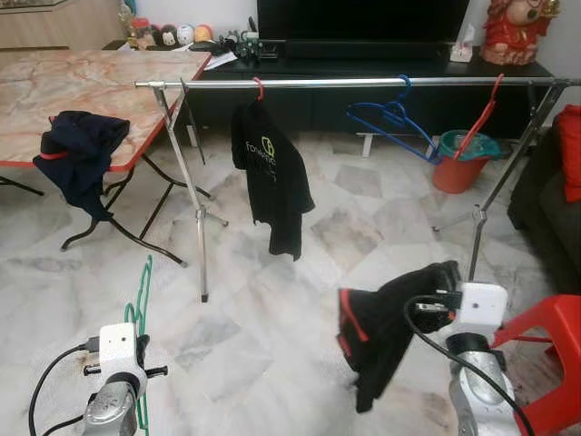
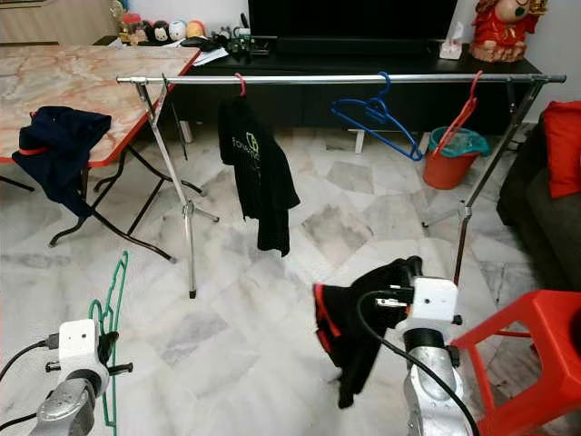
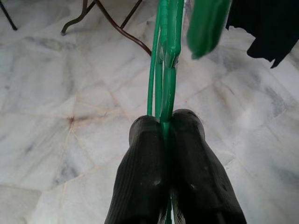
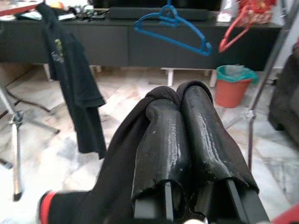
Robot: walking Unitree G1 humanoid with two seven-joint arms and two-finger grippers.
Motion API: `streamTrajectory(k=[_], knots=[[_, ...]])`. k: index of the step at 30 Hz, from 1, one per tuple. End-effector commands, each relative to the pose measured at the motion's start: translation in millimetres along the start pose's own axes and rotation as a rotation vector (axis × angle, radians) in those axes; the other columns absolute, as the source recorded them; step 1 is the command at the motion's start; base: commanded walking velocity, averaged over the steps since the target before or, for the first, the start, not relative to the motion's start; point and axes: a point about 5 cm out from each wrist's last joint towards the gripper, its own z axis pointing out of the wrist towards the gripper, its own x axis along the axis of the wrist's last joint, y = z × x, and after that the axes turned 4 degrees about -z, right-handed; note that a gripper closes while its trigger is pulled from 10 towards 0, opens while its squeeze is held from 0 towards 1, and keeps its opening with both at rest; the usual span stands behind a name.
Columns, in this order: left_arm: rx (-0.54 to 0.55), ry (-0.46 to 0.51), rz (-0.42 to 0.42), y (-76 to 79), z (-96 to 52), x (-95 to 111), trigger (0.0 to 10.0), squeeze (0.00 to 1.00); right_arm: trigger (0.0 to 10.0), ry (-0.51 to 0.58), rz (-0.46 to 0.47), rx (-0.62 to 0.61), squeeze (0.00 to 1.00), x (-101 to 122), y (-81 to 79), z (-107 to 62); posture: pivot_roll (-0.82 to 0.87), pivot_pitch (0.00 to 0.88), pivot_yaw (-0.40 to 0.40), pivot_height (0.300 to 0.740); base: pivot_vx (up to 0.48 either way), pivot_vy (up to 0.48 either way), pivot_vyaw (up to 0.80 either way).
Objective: Hang hanger
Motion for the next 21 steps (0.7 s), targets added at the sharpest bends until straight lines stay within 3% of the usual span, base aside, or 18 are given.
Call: streamTrajectory(k=[1,8,9,10,11,21], knots=[[0.003,0.012,-0.016,0.9,-0.5,0,10.0,0.00,0.0,0.019,0.007,0.013,0.00,3,-1.7,0.7,-0.16,0.000,0.024,0.740,0.000,0.000,0.00],[-0.045,0.026,-0.006,9.2,-4.5,-4,10.0,0.00,0.0,0.017,0.020,-0.001,0.00,0,-2.2,-9.8,-0.18,0.000,0.035,0.740,0.000,0.000,0.00],[-0.048,0.030,-0.004,10.0,-5.1,-4,10.0,0.00,4.3,0.015,0.018,-0.003,0.00,0,-2.7,-11.2,-0.18,0.000,0.028,0.740,0.000,0.000,0.00],[-0.049,0.035,-0.004,10.4,-5.7,-4,10.0,0.00,4.3,0.014,0.016,-0.005,0.00,1,-2.9,-12.6,-0.18,0.000,0.026,0.740,0.000,0.000,0.00],[-0.055,0.042,0.002,11.8,-6.3,-4,10.0,0.00,10.0,0.017,0.018,-0.005,0.00,2,-3.2,-13.9,-0.18,0.000,0.024,0.740,0.000,0.000,0.00],[-0.078,0.057,-0.002,19.9,-7.7,-4,10.0,0.00,10.0,0.030,0.031,-0.023,0.00,8,-0.7,-15.1,-0.20,0.000,0.024,0.740,0.000,0.000,0.00]])
